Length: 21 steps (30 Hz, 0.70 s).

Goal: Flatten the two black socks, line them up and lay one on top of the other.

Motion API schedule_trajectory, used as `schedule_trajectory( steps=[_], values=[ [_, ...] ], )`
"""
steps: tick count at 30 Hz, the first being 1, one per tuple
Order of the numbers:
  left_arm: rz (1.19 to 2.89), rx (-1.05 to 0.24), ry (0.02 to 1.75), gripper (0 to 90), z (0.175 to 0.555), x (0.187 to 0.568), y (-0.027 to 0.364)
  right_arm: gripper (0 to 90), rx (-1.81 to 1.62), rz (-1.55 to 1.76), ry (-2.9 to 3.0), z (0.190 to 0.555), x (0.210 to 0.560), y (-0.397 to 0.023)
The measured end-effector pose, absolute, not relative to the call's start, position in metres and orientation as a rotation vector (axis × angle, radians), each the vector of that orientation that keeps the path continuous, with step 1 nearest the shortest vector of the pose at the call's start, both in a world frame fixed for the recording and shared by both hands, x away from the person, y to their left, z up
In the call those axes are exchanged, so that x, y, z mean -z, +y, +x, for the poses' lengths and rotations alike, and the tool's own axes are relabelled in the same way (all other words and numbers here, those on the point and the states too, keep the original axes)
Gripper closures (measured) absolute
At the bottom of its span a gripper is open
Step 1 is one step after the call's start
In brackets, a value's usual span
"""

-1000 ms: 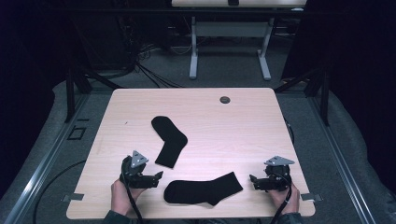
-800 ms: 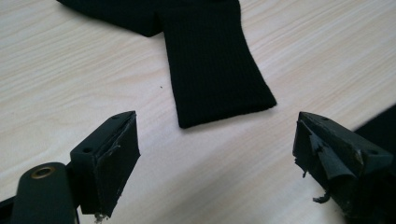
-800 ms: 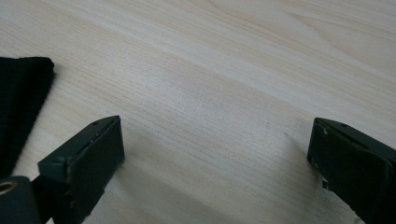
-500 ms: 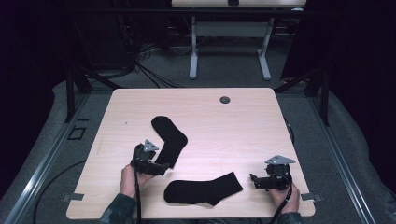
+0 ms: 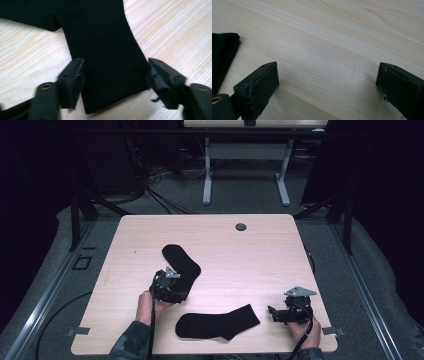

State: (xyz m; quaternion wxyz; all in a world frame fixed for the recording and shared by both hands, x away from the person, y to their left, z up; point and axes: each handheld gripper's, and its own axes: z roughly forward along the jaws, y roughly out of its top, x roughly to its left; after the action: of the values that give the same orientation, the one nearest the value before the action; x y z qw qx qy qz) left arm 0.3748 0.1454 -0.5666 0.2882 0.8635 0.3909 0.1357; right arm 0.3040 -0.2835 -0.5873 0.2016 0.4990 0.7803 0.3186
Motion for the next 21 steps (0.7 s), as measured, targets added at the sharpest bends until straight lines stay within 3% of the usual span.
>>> schedule_trajectory(
  steps=[11,21],
  values=[
    [2.326,-0.311,1.024,74.9,0.375,0.564,0.143,4.1,-0.89,1.395,2.177,0.304,0.587,-0.284],
    [2.292,-0.309,1.004,79.4,0.373,0.554,0.135,4.8,-0.889,1.396,2.174,0.304,0.587,-0.284]
  ],
)
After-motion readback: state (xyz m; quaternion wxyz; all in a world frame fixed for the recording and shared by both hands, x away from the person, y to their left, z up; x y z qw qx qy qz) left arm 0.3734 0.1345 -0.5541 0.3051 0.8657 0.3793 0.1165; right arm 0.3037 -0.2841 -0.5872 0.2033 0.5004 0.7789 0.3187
